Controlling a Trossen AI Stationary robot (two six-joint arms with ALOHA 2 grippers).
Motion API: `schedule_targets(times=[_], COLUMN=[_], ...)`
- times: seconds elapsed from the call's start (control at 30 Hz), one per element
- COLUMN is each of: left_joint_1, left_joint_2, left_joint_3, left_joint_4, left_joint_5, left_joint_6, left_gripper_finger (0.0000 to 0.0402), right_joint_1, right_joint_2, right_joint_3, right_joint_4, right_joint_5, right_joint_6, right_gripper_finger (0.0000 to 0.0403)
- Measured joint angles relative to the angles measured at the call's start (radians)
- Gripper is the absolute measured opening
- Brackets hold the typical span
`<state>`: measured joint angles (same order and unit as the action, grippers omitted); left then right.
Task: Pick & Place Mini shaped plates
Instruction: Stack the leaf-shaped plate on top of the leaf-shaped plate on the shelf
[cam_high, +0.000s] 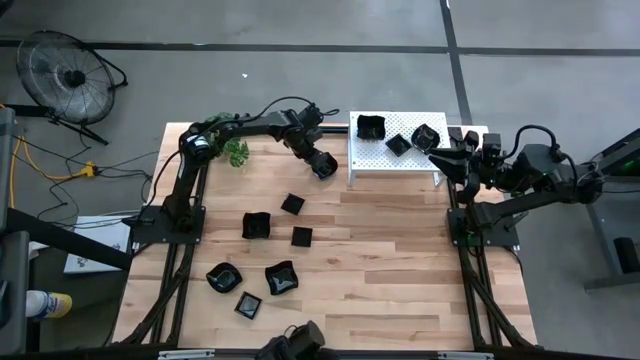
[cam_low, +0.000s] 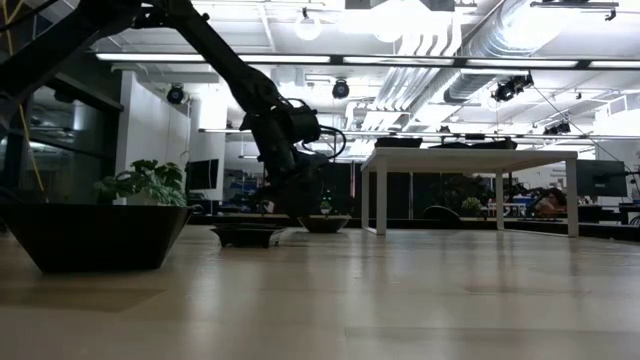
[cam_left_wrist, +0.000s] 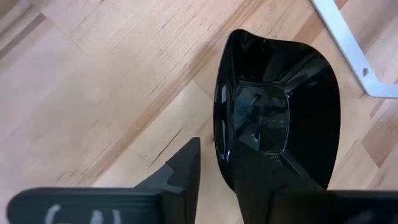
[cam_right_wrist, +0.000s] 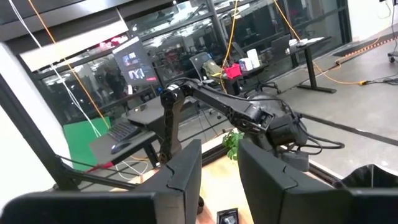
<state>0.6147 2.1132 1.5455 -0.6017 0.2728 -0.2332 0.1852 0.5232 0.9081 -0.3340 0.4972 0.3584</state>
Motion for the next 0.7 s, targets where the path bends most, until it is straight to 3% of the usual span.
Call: schedule_targets(times=[0.47,0.7], left_joint_1=[-0.006,-0.007], left_joint_2=[0.0,0.0], left_joint_3=[0.0,0.0], left_joint_4=[0.003,0.004], left_joint_5=[-0.025,-0.026], left_joint_6=[0.02,0.055], left_gripper_finger=[0.0007,0.0001], right_joint_1=[0.0,0.0], right_joint_2=[0.0,0.0], right_joint_3=[0.0,0.0], right_joint_4=[-0.016,-0.051], right_joint_5=[-0.011,-0.016], right_joint_6=[0.008,0.049], right_gripper_finger=[0.0099,0.0099])
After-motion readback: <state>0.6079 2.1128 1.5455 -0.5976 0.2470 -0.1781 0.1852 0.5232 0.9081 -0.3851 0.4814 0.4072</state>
